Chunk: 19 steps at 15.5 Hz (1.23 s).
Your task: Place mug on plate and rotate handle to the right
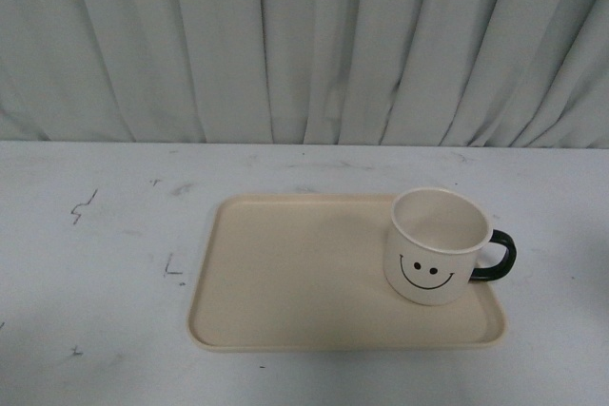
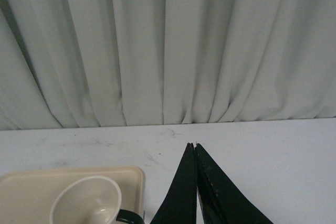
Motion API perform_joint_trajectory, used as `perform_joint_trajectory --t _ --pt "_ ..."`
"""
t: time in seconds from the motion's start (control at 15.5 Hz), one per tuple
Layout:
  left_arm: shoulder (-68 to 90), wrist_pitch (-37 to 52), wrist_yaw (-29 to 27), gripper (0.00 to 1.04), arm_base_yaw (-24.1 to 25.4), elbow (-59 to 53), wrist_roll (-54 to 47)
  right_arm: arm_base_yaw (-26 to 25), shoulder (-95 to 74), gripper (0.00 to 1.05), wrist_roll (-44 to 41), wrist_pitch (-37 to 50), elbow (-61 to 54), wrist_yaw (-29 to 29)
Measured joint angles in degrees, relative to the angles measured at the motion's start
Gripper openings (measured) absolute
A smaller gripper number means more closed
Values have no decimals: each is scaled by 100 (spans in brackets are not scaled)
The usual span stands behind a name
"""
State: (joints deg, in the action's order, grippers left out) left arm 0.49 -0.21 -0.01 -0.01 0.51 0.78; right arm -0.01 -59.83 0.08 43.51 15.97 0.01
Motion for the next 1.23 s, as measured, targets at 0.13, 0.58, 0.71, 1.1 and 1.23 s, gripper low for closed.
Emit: perform_joint_trajectory --t 0.13,0.58,0.71,1.1,1.23 --pt "0 0 0 98 0 0 0 0 417 2 7 -20 -367 0" --pt "0 -2 0 98 0 0 0 0 1930 2 7 -758 -1167 0" --pt "0 -2 0 98 0 0 0 0 2356 2 9 -1080 -1292 0" --pt "0 0 0 98 0 0 0 0 3598 2 7 -1982 -1532 2" --pt "0 0 0 98 0 0 0 0 3952 2 7 -2286 -1532 2"
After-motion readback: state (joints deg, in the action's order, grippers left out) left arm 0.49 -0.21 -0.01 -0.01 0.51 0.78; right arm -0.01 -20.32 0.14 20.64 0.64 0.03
